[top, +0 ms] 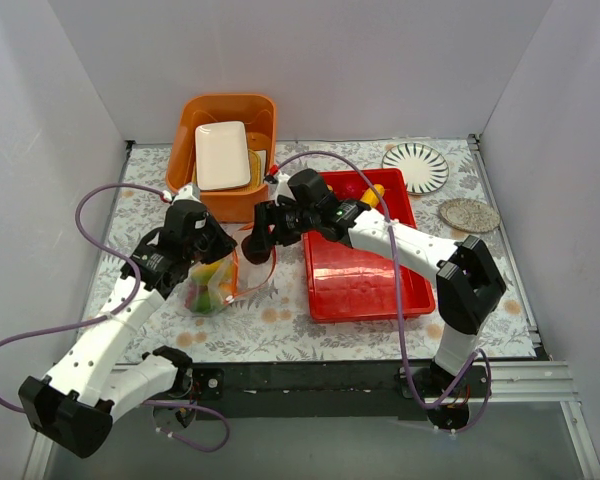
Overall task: Place the food in the zip-top bag and seal the zipper
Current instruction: Place the fake fruit in the zipper food storage bag.
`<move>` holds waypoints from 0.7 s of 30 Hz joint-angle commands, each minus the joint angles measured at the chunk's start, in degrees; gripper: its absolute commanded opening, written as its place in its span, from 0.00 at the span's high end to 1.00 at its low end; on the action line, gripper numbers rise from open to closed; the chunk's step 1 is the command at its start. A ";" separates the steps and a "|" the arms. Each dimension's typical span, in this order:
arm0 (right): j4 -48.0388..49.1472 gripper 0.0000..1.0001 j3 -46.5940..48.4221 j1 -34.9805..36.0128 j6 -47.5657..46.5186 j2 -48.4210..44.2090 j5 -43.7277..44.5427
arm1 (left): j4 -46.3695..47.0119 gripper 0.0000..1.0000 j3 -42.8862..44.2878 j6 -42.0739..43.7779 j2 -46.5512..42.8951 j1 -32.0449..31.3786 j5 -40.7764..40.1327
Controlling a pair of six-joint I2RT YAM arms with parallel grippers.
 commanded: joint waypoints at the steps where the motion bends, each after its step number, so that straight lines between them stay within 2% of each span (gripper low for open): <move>1: -1.49 0.17 2.86 0.21 -2.22 -1.38 1.85 | -0.73 1.00 0.26 -0.53 -2.29 0.07 -1.91; 6: -1.76 0.13 2.60 0.29 -2.13 -1.56 1.50 | -0.91 1.00 0.70 -0.53 -1.93 0.07 -1.91; 11: -2.73 0.13 0.05 0.21 -2.57 -4.89 7.55 | -1.43 1.00 0.88 -0.53 -2.29 0.07 -2.78; 16: -1.50 0.13 -5.83 0.21 -1.26 -10.17 14.92 | -1.43 1.00 0.09 -0.79 -2.64 0.07 -2.79; 18: 0.69 0.15 -11.01 0.12 -0.20 -12.79 17.66 | -1.35 1.00 0.09 -0.79 -2.46 0.07 -2.79; 21: 3.78 0.18 -13.67 -0.14 0.50 -12.73 14.97 | -0.99 1.00 0.44 -0.88 -2.20 0.07 -2.35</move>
